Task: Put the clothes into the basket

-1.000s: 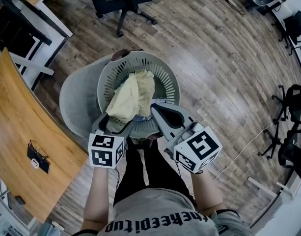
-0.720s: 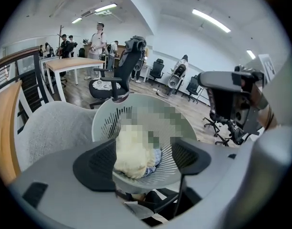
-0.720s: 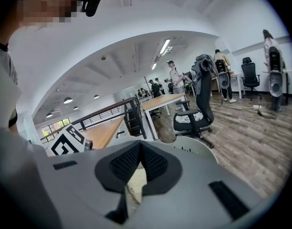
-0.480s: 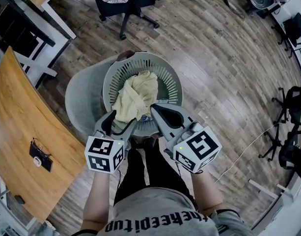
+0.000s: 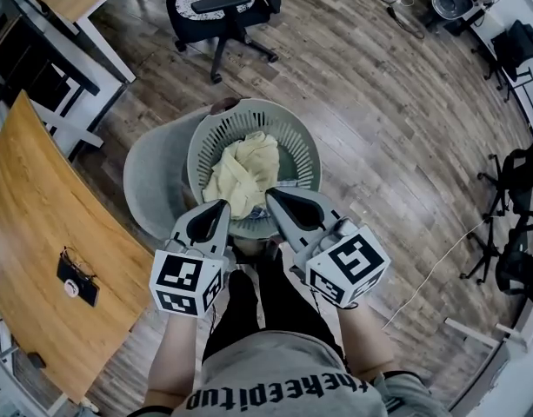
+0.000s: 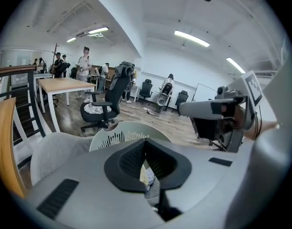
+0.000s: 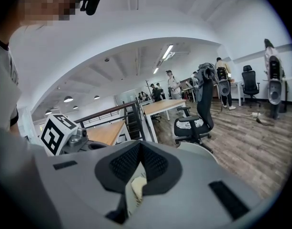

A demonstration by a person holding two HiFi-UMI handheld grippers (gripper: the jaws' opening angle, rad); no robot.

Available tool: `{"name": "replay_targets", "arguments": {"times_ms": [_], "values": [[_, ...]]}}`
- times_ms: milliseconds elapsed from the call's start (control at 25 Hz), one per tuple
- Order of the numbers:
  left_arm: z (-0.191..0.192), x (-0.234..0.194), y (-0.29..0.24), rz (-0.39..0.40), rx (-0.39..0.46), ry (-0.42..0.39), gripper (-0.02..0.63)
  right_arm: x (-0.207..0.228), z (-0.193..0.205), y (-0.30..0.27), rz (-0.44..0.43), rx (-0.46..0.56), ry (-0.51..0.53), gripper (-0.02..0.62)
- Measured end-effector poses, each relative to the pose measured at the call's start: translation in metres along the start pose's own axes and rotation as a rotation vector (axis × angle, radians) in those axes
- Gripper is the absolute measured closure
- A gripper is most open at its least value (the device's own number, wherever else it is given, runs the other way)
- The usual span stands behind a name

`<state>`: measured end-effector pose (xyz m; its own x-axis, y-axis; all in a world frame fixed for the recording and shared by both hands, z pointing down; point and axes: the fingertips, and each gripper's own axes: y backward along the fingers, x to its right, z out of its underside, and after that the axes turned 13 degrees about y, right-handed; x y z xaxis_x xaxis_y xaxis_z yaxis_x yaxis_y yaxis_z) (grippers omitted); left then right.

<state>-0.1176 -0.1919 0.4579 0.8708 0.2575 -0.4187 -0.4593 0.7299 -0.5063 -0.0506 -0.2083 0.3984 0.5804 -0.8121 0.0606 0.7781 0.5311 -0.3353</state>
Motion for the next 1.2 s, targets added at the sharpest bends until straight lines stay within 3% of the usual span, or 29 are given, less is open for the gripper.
{"name": "replay_targets", "arguments": {"times_ms": [560,1200], "values": [[-0.039,0.047,0.036,0.165,0.111,-0.050,0.592,-0.028,-0.026,0.028,0.065,0.048,0.055,0.588],[-0.063,0.093,0.079,0.325,0.209,-0.175,0.592,-0.061,-0.052,0.056,0.142,0.109,0.104,0.586]]}}
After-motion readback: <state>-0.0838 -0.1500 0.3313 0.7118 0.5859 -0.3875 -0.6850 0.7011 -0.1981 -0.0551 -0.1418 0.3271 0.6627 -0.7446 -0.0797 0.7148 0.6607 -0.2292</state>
